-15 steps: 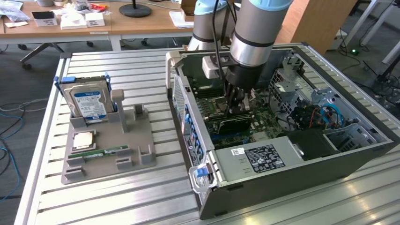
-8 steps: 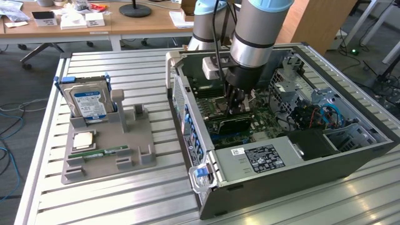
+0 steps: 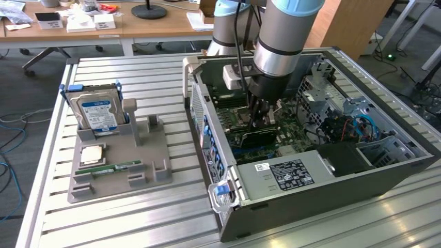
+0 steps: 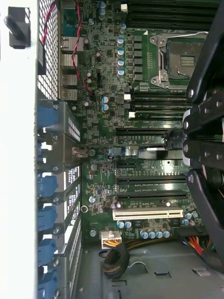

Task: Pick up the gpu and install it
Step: 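Press down on the gpu until it lock into place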

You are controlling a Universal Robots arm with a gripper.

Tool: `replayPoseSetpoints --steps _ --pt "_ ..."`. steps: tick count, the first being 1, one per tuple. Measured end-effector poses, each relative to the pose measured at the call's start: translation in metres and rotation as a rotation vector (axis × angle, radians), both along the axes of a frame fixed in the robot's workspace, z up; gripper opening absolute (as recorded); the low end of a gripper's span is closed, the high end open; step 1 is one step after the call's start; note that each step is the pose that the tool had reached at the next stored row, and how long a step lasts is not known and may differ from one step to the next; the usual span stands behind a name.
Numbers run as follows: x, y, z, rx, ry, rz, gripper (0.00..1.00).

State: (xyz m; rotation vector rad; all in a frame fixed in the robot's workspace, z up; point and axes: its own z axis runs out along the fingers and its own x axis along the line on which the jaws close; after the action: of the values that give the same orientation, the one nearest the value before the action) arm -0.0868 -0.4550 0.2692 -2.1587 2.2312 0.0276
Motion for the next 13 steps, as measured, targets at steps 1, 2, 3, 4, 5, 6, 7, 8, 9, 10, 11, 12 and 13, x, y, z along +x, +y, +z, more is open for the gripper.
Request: replayPoseSetpoints --steps 1,2,3,4,5,6,7,8,9,10,11,12,13 --pt "0.0 0.0 0.0 -0.0001 0.0001 0.0 0.1" --pt "0.0 0.0 0.0 -0.0001 0.0001 0.0 0.1" --pt "-0.0001 0.0 0.0 0.0 0.0 0.0 0.1" --pt "0.0 0.0 -0.0002 0.0001 0.0 0.0 0.1" --pt "0.0 0.0001 -0.0006 0.0004 -0.0001 0.0 0.1" --pt "0.0 0.0001 -0.001 0.0004 -0.0002 0.0 0.1" --pt "0.0 0.0 -0.0012 0.0001 0.0 0.0 0.1" --pt "0.0 0.0 -0.0013 -0.0001 0.0001 0.0 0.1" --pt "-0.0001 0.0 -0.0013 -0.0001 0.0001 0.0 0.1" --pt "-0.0001 0.0 -0.0013 -0.0001 0.0001 0.0 0.1" --pt "0.0 0.0 -0.0013 0.0 0.0 0.0 0.1" --pt "0.0 0.0 -0.0014 0.0001 0.0 0.0 0.1" --pt "0.0 0.0 -0.0015 0.0001 0.0 0.0 0.1"
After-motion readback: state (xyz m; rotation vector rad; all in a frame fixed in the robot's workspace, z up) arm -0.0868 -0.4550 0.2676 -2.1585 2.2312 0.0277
